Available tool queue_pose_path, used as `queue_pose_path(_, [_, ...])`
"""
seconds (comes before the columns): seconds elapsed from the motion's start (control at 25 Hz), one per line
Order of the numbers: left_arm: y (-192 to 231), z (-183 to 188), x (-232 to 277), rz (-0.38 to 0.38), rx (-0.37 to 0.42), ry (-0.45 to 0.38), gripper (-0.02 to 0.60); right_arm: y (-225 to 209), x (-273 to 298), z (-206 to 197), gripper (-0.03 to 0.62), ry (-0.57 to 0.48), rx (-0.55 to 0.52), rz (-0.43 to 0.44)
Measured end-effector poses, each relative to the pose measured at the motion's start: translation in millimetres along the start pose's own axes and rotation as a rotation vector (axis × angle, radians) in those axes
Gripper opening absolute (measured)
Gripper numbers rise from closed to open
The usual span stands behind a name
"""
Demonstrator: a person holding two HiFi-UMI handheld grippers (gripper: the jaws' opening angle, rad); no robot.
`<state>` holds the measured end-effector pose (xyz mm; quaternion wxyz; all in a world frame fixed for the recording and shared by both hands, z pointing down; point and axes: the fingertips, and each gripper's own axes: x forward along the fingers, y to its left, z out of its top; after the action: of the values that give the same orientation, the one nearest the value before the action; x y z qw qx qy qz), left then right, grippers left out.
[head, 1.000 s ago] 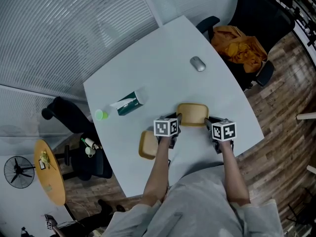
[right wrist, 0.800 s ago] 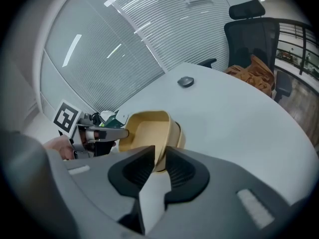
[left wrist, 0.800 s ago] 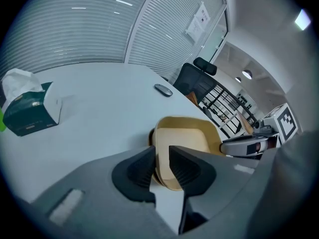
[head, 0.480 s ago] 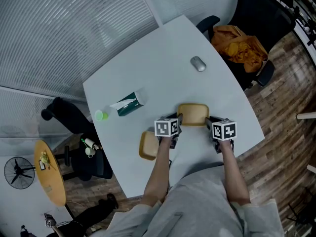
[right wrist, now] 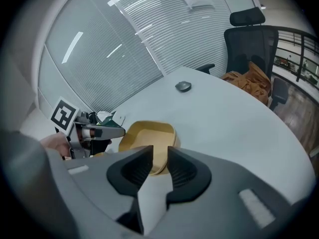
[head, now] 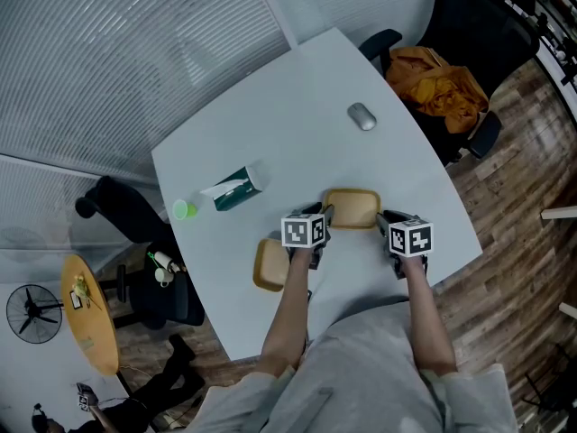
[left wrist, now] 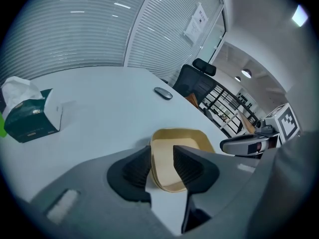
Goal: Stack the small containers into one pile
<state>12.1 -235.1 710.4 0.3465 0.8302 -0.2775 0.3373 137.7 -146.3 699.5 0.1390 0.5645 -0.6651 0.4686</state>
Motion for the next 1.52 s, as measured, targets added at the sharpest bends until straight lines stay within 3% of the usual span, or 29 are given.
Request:
queue_pose_path(0.52, [-6.3, -7.0, -30.4, 0.027, 0.002, -0.054, 0.144, 24.6, -11.6, 0.9, 0.089, -0.021, -0.08, 0.042])
queue_pose_path(0.96, [-0.3, -41.0, -75.6, 0.085, -0.067, -0.131, 0.144, 62.6, -10.4, -10.8, 0.089, 0.013, -0.186, 0.121])
queue_pose_path(1.52, [76.4, -101.8, -171.3, 0.281, -0.304, -0.29, 0.144, 192.1, 52.1, -10.9, 0.087, 0.156, -0.581, 0.316])
